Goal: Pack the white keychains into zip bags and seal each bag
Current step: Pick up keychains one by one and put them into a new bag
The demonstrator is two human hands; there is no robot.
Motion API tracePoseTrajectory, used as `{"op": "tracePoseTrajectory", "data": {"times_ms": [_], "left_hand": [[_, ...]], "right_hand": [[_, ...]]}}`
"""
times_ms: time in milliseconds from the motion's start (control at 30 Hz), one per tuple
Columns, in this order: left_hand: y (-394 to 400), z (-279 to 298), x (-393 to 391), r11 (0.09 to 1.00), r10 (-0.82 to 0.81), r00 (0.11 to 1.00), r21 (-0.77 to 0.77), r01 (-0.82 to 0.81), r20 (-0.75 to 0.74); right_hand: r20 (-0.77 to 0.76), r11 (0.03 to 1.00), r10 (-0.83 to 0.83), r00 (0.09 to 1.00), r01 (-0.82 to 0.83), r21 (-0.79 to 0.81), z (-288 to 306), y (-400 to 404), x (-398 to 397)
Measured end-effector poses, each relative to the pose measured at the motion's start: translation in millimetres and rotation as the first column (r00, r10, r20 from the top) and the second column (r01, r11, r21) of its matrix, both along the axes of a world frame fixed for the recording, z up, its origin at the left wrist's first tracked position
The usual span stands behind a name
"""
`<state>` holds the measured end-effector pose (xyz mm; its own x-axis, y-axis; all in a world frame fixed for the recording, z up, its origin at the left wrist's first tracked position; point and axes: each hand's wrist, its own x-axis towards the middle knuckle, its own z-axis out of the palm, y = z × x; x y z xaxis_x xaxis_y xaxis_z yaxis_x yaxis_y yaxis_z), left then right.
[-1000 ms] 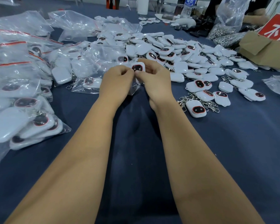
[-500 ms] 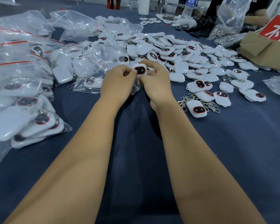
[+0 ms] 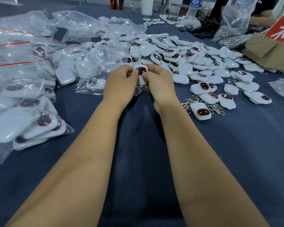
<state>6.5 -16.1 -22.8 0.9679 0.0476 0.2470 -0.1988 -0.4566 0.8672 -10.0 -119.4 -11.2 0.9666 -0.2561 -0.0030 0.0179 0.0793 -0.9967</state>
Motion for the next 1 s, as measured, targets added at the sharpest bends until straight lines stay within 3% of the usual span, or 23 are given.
{"op": "tracePoseTrajectory", "data": {"times_ms": [800,1000], "left_hand": [[-0.6,7.8,-7.9,0.972,-0.068,0.995,-0.229,0.049,-0.073],[0.0,5.7,-6.0,0.976,-0.055,0.997,-0.214,0.042,-0.055]], "right_hand": [[-0.006,0.998,-0.004,1.0,0.004,0.067,2.1,1.0,-0.3],[-0.001,0.999,0.048,0.999,-0.048,0.001,0.4,0.0,0.2]]}}
